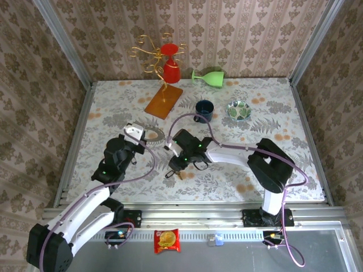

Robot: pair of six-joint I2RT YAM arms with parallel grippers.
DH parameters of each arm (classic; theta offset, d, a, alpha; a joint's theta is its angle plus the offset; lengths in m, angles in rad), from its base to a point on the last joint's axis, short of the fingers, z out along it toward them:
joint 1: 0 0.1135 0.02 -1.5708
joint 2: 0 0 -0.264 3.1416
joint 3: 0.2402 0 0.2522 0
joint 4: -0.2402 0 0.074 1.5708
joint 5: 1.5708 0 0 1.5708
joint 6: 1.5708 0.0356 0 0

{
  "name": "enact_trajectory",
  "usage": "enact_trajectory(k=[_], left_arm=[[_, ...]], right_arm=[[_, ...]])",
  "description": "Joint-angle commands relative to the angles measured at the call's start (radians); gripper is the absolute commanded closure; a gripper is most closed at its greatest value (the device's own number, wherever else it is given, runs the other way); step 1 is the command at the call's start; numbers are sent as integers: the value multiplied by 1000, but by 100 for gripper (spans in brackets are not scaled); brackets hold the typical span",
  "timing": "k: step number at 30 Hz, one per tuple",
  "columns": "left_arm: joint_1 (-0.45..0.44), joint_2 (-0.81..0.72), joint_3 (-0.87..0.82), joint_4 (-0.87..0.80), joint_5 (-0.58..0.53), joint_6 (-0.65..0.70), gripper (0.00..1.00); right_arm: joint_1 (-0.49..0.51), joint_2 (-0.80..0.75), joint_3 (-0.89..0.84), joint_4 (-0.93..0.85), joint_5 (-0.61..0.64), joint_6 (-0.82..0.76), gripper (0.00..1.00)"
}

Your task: Put the keys on the keyring

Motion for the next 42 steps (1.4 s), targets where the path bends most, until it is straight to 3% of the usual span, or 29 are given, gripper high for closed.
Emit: enact_trajectory(k=[1,20,26,37,42], left_arm=[[10,-39,-4,-14,-50,-36,100],[16,-56,-6,-29,-61,-40,100],[18,-52,-2,-29,-62,-37,100],[18,-52,0,-34,-59,-37,100],[18,-50,-3,-31,-43,-29,100]], right_arm=[[-1,49,49,-98,-41,-6,64],[18,140,101,-165,-31,-31,67],[22,134,105,-182,-42,-40,74],[24,90,99,-200,-45,-46,98],[23,5,38,-184,-38,-50,100]])
